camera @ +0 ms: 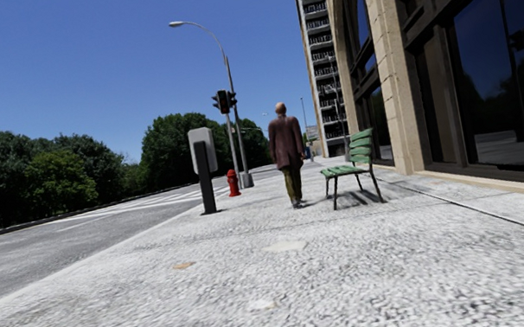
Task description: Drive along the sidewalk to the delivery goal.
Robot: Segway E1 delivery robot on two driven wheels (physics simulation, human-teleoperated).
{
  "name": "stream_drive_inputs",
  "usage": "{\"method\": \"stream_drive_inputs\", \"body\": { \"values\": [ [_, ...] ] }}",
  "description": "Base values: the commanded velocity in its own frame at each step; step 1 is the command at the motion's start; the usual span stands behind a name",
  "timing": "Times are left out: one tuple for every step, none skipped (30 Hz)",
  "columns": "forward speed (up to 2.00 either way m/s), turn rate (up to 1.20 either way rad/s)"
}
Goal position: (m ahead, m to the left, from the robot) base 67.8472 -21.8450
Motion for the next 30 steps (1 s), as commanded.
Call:
{"method": "stream_drive_inputs", "body": {
  "values": [
    [1.55, 0.24],
    [1.55, 0.09],
    [1.55, 0.09],
    [1.55, 0.00],
    [1.55, 0.00],
    [1.55, 0.00],
    [1.55, 0.00],
    [1.55, 0.00],
    [1.55, 0.00],
    [1.55, 0.00],
    [1.55, 0.00],
    [1.55, 0.00],
    [1.55, 0.00],
    [1.55, 0.00],
    [1.55, 0.00],
    [1.55, 0.00],
    [1.55, 0.00],
    [1.55, 0.00],
    [1.55, 0.00],
    [1.55, 0.00],
    [1.55, 0.00],
    [1.55, 0.00],
    [1.55, 0.00],
    [1.55, 0.00],
    [1.55, 0.00],
    [1.55, 0.00],
    [1.55, 0.00],
    [1.55, 0.00],
    [1.55, 0.00],
    [1.55, 0.00]
  ]
}}
